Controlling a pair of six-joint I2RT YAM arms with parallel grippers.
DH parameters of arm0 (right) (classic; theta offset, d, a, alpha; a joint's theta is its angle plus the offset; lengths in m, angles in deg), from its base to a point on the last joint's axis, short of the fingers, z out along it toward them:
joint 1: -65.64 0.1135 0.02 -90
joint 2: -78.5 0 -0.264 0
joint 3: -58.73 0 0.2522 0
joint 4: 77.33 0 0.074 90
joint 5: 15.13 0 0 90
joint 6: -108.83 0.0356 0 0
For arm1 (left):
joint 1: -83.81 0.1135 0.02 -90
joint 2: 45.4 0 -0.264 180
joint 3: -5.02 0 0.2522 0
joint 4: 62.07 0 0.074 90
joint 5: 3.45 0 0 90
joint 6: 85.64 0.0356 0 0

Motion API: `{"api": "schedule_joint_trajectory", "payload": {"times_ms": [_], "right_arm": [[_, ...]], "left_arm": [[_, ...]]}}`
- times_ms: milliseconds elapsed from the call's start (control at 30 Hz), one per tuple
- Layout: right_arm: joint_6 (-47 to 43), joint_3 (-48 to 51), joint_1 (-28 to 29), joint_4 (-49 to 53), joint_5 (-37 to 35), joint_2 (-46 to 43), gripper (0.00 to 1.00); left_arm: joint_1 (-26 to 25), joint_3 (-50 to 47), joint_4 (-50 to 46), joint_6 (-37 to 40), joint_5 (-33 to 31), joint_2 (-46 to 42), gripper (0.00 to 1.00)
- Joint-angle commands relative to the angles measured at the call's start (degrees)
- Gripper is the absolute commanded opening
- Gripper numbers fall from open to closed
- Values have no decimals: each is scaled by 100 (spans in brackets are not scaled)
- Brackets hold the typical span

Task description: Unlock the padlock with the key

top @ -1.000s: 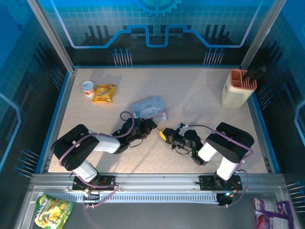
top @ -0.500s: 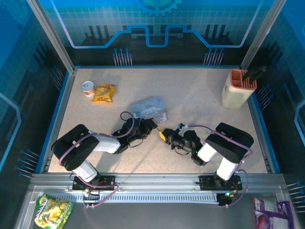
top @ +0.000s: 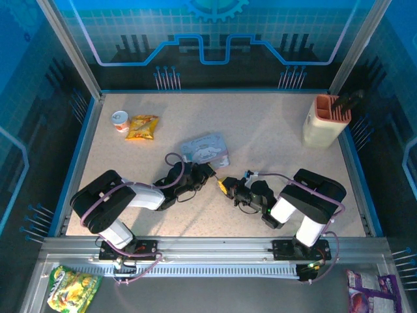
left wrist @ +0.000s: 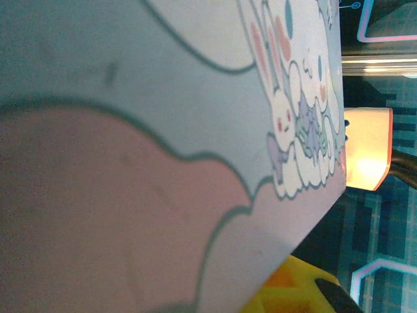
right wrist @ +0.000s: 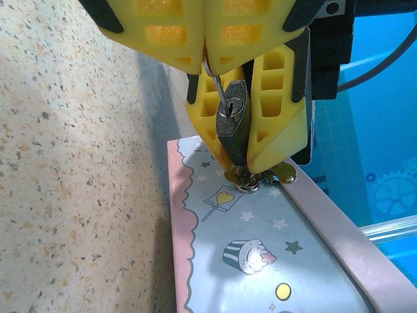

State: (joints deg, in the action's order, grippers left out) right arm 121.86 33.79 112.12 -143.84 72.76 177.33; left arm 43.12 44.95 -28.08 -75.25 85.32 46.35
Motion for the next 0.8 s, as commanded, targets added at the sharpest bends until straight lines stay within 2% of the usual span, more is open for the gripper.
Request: {"api": "schedule_joint_trajectory", "payload": {"times_ms": [0, 767], "right_arm": [[-141, 89, 106, -119, -323, -28, 0], [-138, 55, 142, -129, -529, -4, 0]], "left_arm": [[-84, 8, 235, -86, 11, -169, 7], [-166, 81, 283, -147, 18, -68, 7]]}}
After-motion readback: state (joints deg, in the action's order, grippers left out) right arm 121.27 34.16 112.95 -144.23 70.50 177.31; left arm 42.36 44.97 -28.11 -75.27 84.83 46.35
